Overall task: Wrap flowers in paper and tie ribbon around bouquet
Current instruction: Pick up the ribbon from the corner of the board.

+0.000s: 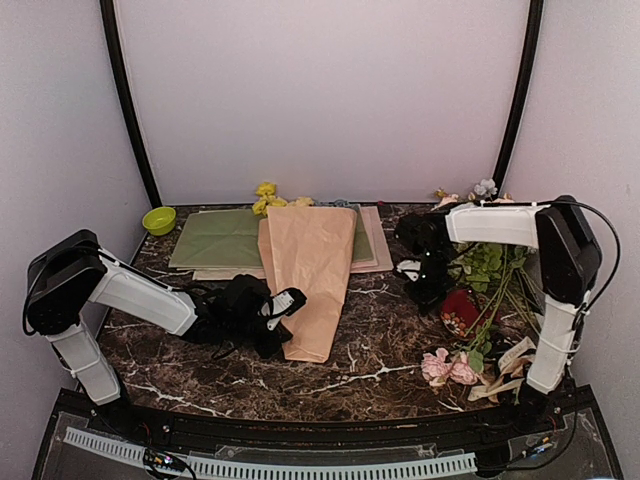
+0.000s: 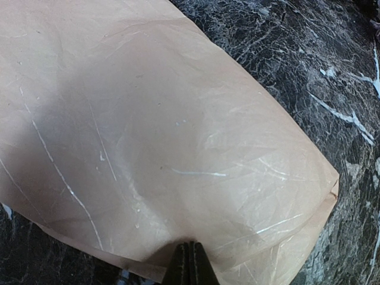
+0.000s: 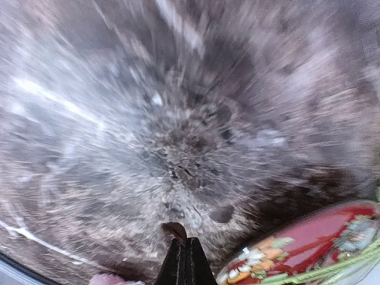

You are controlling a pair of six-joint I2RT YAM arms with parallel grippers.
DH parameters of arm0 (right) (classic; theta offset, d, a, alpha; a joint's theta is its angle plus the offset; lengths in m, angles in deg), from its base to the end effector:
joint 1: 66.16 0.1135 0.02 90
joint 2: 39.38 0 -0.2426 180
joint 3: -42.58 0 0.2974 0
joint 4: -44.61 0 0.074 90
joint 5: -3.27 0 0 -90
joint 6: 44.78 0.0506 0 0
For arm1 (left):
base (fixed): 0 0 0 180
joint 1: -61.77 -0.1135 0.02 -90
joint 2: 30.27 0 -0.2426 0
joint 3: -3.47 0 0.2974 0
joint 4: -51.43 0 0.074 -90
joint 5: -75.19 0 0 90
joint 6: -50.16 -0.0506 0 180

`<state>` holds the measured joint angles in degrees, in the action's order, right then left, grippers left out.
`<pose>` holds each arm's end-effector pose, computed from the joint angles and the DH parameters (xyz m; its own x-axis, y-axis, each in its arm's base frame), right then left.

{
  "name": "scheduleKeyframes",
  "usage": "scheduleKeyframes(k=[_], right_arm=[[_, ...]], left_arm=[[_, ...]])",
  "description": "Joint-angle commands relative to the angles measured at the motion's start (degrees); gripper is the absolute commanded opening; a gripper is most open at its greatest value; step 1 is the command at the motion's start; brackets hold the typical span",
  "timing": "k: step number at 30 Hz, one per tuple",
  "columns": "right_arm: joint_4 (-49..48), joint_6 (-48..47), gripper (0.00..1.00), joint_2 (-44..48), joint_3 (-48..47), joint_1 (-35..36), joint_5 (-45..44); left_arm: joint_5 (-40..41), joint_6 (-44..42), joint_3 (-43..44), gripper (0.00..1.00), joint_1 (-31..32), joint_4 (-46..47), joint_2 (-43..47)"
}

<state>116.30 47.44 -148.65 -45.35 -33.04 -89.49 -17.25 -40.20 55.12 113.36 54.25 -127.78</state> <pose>0.3116 0.2004 0.1099 -0.8570 -0.5129 0.0510 -0.5151 0.8557 -0.0501 0.2157 -0.2755 0.0556 -0.4190 0.5385 -0.7310 0.8049 0.5930 -0.0245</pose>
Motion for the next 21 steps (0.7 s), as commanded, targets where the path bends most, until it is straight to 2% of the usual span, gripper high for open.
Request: scheduleKeyframes(k=[1,6,10,12,14,16,21], right_arm=[[-2.19,2.76,0.0,10.14,-8.78,-1.9,-0.8],[-6.87,5.17,0.0,20.81,-23.53,-5.63,-5.83],[-19.52,3.64,0.0,30.29,-31.86,-5.88,-4.65],[-28.81,2.6,0.0,35.53,-31.29,-5.94,-3.43],[-42.05,1.12,0.0,42.06,-26.23,-5.96,-1.02],[-50.57,0.18,0.0,46.12,-22.34,-5.97,0.48],[-57.15,-0.78,0.0,48.39,-22.81,-5.94,2.82]], left_arm=[[-2.44,-0.43,-2.22,0.0,0.26,-9.45,-3.13],[-2.57,-0.43,-2.22,0.0,0.26,-9.43,-3.2],[-2.6,-0.39,-2.22,0.0,0.26,-9.44,-3.34],[-2.68,-0.43,-2.14,0.0,0.26,-9.45,-3.38],[-2.74,-0.43,-2.13,0.0,0.26,-9.53,-3.43],[-2.73,-0.43,-2.19,0.0,0.26,-9.49,-3.38],[-2.86,-0.47,-2.22,0.0,0.26,-9.45,-3.29]])
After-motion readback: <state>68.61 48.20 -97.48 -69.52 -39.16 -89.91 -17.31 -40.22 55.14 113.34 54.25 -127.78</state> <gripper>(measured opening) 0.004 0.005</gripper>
